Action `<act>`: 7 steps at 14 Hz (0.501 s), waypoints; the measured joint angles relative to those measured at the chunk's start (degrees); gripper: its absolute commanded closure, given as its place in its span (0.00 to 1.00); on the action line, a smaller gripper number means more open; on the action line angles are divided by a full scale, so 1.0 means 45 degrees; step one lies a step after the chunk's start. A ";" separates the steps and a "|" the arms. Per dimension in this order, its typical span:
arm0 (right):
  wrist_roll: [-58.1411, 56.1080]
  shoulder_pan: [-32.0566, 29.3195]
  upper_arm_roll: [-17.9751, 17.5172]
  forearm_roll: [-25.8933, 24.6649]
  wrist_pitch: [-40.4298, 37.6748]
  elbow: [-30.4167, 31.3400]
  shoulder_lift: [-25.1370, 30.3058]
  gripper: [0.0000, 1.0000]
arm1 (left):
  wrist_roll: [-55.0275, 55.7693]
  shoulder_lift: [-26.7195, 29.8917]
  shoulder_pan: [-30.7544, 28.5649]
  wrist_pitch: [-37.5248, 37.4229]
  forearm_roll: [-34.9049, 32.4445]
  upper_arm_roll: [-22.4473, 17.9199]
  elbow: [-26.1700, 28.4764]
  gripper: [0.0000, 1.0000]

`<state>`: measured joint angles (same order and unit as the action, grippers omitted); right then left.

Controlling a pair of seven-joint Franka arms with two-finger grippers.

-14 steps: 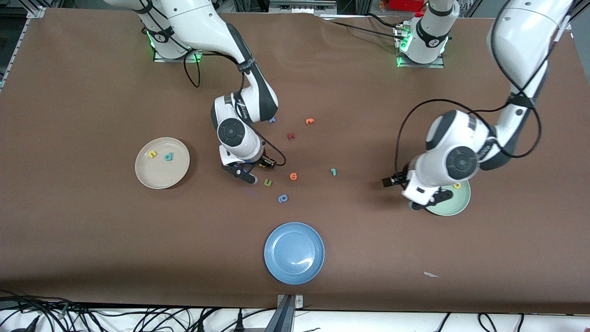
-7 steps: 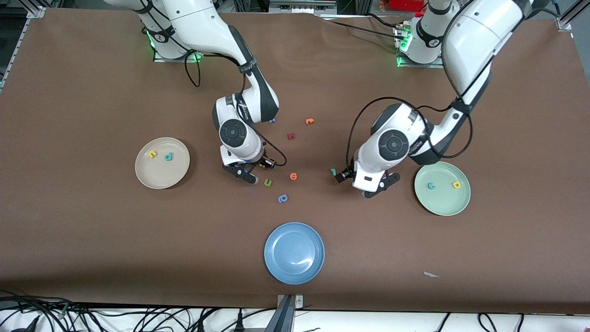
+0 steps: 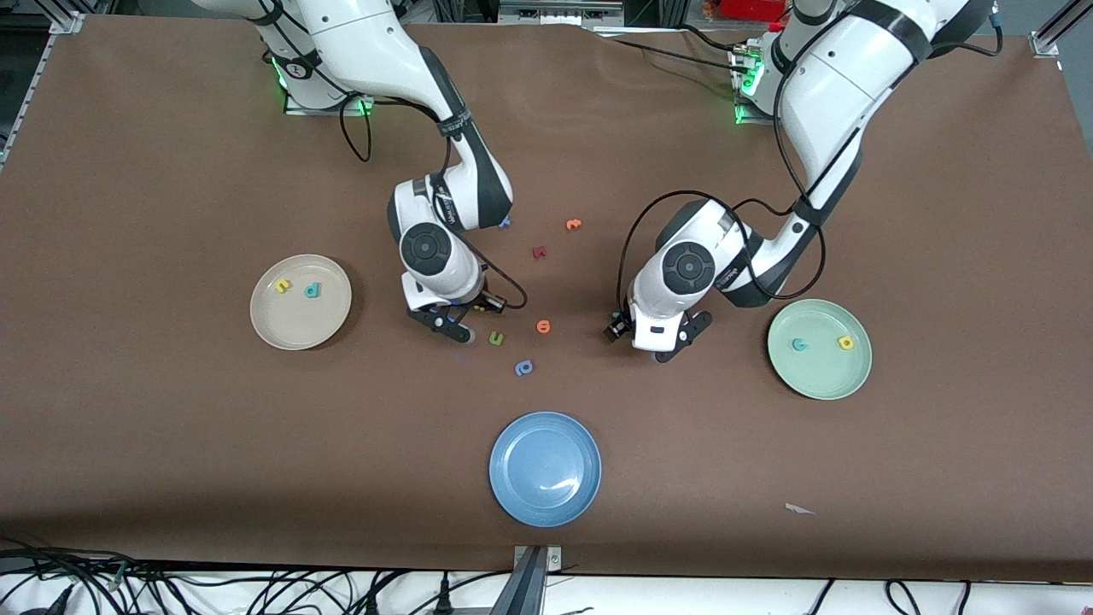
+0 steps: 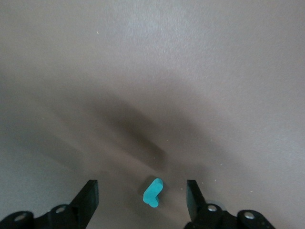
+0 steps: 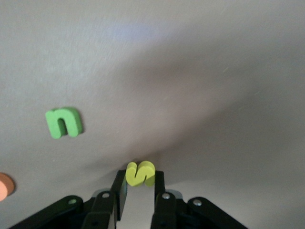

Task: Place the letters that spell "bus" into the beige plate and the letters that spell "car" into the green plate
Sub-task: 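Grasp the yellow s with the right gripper while the left gripper reaches the l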

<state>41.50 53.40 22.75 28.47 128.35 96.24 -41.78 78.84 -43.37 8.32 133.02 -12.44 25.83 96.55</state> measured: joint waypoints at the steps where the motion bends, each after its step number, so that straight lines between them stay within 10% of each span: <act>1: -0.0483 0.0006 0.0350 0.0000 -0.0594 -0.0064 0.0209 0.91 | 0.0121 -0.0031 0.0089 0.0003 0.0000 -0.0027 0.0000 0.22; 7: -0.5011 -0.0037 0.3138 0.0000 -0.4325 -0.0035 0.1301 0.91 | 0.0159 -0.0178 0.0444 0.0004 -0.0596 -0.0062 -0.0001 0.32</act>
<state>18.95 53.23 36.87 28.47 108.88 96.09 -35.93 79.55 -44.17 10.32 133.04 -15.12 25.55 96.55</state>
